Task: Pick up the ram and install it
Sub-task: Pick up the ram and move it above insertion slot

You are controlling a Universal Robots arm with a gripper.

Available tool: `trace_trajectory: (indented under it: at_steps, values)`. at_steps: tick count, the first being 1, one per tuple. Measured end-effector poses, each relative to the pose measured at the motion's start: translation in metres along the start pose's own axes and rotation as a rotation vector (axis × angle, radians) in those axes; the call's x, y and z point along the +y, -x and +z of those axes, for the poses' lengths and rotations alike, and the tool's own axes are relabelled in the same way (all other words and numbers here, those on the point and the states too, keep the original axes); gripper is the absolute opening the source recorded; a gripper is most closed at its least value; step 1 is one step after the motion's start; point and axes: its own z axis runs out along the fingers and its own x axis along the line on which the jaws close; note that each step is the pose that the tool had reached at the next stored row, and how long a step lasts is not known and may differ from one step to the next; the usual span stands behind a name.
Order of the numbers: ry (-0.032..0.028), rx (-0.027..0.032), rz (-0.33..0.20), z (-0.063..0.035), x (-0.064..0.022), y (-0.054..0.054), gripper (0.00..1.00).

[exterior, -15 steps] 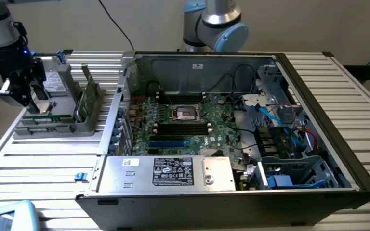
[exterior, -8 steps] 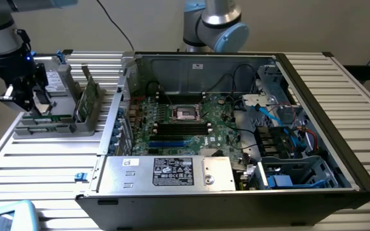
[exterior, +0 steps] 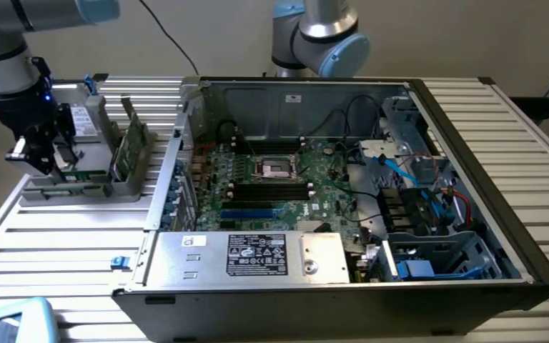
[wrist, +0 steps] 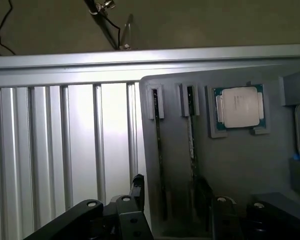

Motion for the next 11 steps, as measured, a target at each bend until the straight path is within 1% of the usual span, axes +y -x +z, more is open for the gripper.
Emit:
trace_trajectory:
  at_steps: [4,11]
  values:
    - [0.0,0.0,0.0,0.0073,-0.0004,0.0,0.53]
    - [-0.0001,-0.0001,0.0,0.0191,-0.0012,-0.004,0.53]
